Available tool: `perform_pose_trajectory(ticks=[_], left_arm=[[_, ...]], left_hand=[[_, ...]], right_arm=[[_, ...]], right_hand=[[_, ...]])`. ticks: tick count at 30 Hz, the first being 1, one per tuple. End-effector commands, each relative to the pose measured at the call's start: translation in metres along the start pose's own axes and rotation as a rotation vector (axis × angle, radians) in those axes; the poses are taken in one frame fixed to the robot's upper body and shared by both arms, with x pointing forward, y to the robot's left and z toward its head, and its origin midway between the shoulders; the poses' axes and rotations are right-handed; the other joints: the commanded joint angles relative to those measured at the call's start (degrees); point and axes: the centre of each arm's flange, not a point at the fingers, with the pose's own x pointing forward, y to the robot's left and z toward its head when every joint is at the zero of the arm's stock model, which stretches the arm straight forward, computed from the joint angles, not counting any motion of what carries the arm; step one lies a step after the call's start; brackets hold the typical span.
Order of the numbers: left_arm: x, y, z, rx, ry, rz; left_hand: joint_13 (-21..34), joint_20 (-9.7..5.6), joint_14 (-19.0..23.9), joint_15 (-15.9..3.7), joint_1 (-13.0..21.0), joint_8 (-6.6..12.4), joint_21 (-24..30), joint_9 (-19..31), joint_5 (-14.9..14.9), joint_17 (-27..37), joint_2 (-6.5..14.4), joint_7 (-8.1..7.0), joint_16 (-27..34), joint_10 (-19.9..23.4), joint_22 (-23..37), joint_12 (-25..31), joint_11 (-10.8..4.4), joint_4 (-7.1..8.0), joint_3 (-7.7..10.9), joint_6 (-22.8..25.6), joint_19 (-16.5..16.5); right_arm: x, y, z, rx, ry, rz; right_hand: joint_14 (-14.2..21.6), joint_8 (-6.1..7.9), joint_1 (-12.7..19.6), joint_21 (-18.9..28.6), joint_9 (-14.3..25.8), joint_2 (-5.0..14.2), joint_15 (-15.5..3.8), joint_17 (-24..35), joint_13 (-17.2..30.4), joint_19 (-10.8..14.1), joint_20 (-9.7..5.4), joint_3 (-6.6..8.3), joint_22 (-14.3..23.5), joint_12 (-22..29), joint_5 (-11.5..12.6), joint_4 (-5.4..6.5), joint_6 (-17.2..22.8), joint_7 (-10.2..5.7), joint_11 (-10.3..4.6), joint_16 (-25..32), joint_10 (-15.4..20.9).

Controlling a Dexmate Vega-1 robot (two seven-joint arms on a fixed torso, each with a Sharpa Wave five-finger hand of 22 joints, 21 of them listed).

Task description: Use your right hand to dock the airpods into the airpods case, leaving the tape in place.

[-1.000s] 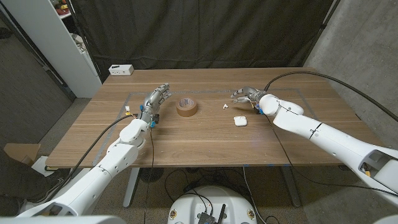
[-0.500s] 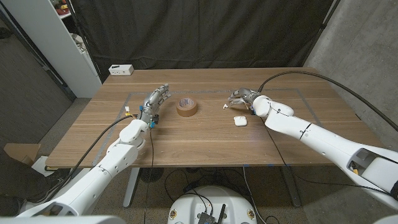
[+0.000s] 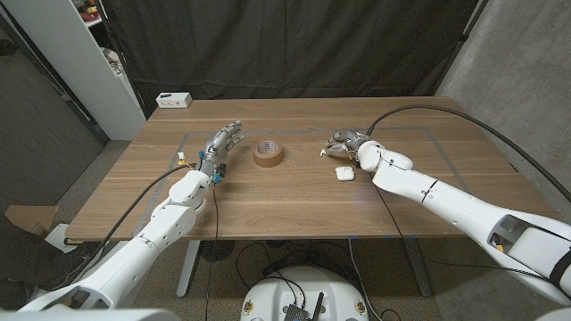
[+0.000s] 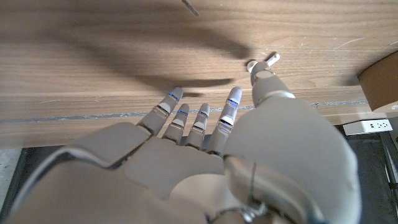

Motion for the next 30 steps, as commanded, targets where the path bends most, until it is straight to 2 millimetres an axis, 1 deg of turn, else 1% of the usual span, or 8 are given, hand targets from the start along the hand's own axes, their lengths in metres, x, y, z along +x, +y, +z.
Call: perform_pose_trajectory(ticks=[1,8,16,17,24,27,30], left_arm=[[-0.002,0.007,0.000,0.002,0.005,0.004],[-0.004,0.008,-0.002,-0.003,0.010,0.002],[-0.004,0.008,-0.003,-0.007,0.011,0.000],[-0.004,0.008,-0.004,-0.008,0.012,-0.001],[-0.003,0.008,-0.005,-0.011,0.009,-0.005],[-0.003,0.010,-0.006,-0.012,0.010,-0.005],[-0.003,0.010,-0.007,-0.011,0.015,-0.004]], left_hand=[[0.26,0.10,0.35,-0.23,-0.50,-0.11,-0.07,0.21,0.35,0.05,0.01,0.17,0.19,0.42,0.08,0.28,-0.08,-0.13,0.25,0.66,-0.07],[0.33,0.10,0.37,-0.25,-0.58,-0.15,-0.17,0.23,0.35,0.05,0.02,0.14,0.18,0.41,0.08,0.30,0.02,-0.16,0.28,0.79,-0.04],[0.38,0.07,0.37,-0.27,-0.67,-0.18,-0.24,0.25,0.35,0.06,0.04,0.21,0.17,0.43,0.09,0.33,0.10,-0.13,0.31,0.89,0.01],[0.38,0.08,0.37,-0.25,-0.68,-0.19,-0.25,0.25,0.34,0.06,0.04,0.23,0.17,0.43,0.09,0.33,0.11,-0.13,0.31,0.88,0.01],[0.43,0.13,0.38,-0.32,-0.74,-0.23,-0.34,0.27,0.35,0.06,0.09,0.13,0.17,0.41,0.10,0.34,0.07,-0.14,0.37,0.95,0.03],[0.45,0.14,0.38,-0.34,-0.75,-0.25,-0.35,0.28,0.36,0.06,0.12,0.16,0.16,0.36,0.11,0.32,0.22,-0.16,0.40,0.97,0.12],[0.48,0.11,0.35,-0.36,-0.77,-0.27,-0.38,0.28,0.37,0.05,0.12,0.14,0.14,0.37,0.11,0.33,0.13,-0.18,0.43,1.02,0.14]], right_arm=[[0.002,0.009,0.005,0.023,0.020,-0.033],[0.002,0.014,0.004,0.040,0.029,-0.037],[-0.003,0.021,0.006,0.056,0.022,-0.031],[-0.003,0.022,0.006,0.057,0.023,-0.031],[-0.002,0.026,0.006,0.071,0.022,-0.037],[0.000,0.028,0.006,0.075,0.024,-0.049],[0.001,0.030,0.006,0.078,0.017,-0.066]], right_hand=[[0.99,0.39,1.00,0.32,0.16,0.01,-4.07,0.01,0.08,0.89,-0.13,-0.23,0.24,0.53,0.35,0.16,0.98,0.14,0.16,0.52,1.06],[1.80,0.61,1.52,0.37,0.22,-0.04,-4.20,0.03,0.17,1.47,-0.48,-0.31,0.26,0.76,0.40,0.22,2.00,0.22,0.48,0.68,1.76],[2.25,0.74,1.88,0.35,0.28,-0.09,-4.13,0.06,0.27,1.81,-0.58,-0.43,0.27,0.91,0.41,0.30,2.71,0.46,0.76,0.72,2.25],[2.31,0.75,1.94,0.35,0.29,-0.10,-4.14,0.06,0.29,1.89,-0.59,-0.45,0.27,0.90,0.41,0.30,2.78,0.43,0.53,0.72,2.23],[2.87,0.71,2.32,0.39,0.35,-0.11,-4.37,0.08,0.35,2.27,-0.82,-0.49,0.28,0.97,0.44,0.29,2.98,0.49,0.69,0.83,2.51],[3.12,0.63,2.50,0.36,0.38,-0.07,-4.44,0.10,0.39,2.35,-0.90,-0.51,0.29,1.06,0.45,0.32,2.92,0.48,0.42,0.87,2.77],[3.69,0.86,2.88,0.34,0.54,0.07,-4.96,0.13,0.49,2.56,-1.00,-0.51,0.30,1.34,0.47,0.35,3.56,0.63,0.17,1.01,3.55]])
